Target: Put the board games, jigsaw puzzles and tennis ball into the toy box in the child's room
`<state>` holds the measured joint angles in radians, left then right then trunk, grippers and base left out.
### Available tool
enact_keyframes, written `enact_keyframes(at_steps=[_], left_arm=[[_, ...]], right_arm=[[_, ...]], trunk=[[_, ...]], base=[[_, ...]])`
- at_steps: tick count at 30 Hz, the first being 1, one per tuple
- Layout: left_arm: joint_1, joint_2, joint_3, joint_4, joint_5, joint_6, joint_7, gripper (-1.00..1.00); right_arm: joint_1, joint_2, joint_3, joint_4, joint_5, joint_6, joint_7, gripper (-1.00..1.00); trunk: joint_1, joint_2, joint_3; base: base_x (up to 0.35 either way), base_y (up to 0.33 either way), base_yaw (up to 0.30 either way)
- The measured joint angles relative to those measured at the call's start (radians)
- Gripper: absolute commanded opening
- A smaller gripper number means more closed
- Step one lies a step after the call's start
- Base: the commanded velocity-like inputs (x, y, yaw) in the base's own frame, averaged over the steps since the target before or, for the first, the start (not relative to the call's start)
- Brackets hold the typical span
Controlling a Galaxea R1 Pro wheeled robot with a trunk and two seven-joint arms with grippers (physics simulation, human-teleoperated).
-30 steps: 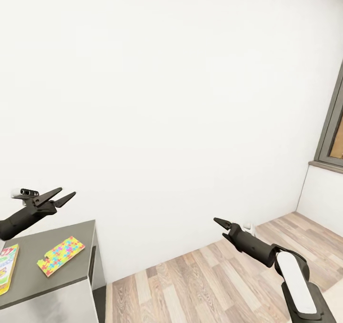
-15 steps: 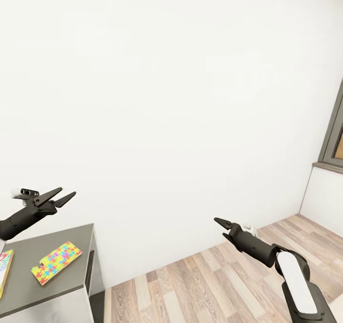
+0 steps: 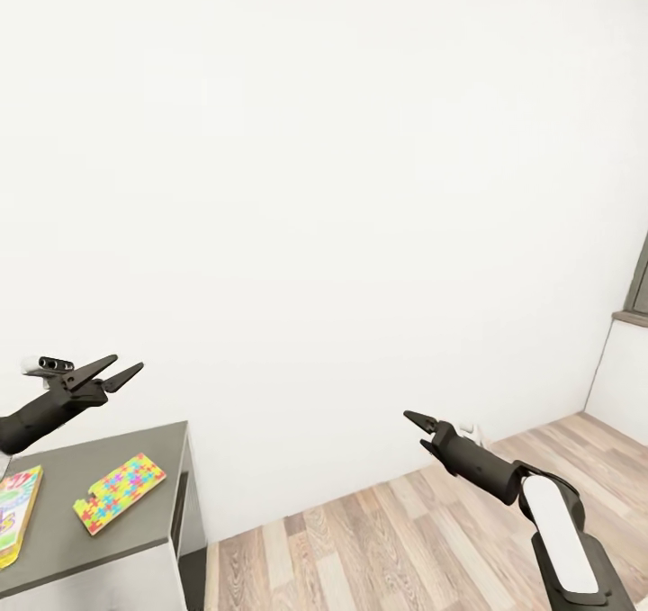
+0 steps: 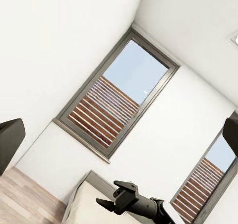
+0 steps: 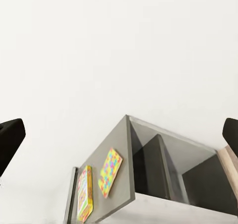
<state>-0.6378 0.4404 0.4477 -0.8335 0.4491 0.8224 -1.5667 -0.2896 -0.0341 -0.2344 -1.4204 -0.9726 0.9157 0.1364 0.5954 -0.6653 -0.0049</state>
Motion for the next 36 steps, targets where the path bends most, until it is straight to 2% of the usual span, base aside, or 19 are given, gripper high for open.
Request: enact_keyframes(at_steps=[18, 21, 31, 36], left_arm=[[-0.001, 0.002, -0.009, -0.001, -0.010, 0.013, 0.000, 1.00], [-0.001, 0.002, -0.009, -0.001, -0.010, 0.015, 0.028, 1.00], [-0.010, 0.004, -0.009, -0.010, -0.014, 0.021, 0.214, 1.00], [-0.016, 0.000, -0.011, -0.027, -0.015, 0.025, 0.379, 1.00]], right_arm=[[0.000, 0.000, 0.001, 0.009, 0.000, 0.000, -0.002, 1.00], [0.000, -0.001, 0.001, 0.009, 0.000, 0.000, -0.002, 1.00], [0.000, -0.006, 0.000, 0.011, 0.000, 0.000, -0.002, 1.00], [0.001, -0.007, 0.000, 0.011, 0.000, 0.000, -0.002, 1.00]], trunk=[[0.000, 0.000, 0.000], [0.000, 0.000, -0.001], [0.000, 0.001, -0.009], [0.000, 0.001, -0.015]], base=[[0.000, 0.000, 0.284], [0.000, 0.000, 0.286], [0.000, 0.000, 0.229], [0.000, 0.000, 0.145]])
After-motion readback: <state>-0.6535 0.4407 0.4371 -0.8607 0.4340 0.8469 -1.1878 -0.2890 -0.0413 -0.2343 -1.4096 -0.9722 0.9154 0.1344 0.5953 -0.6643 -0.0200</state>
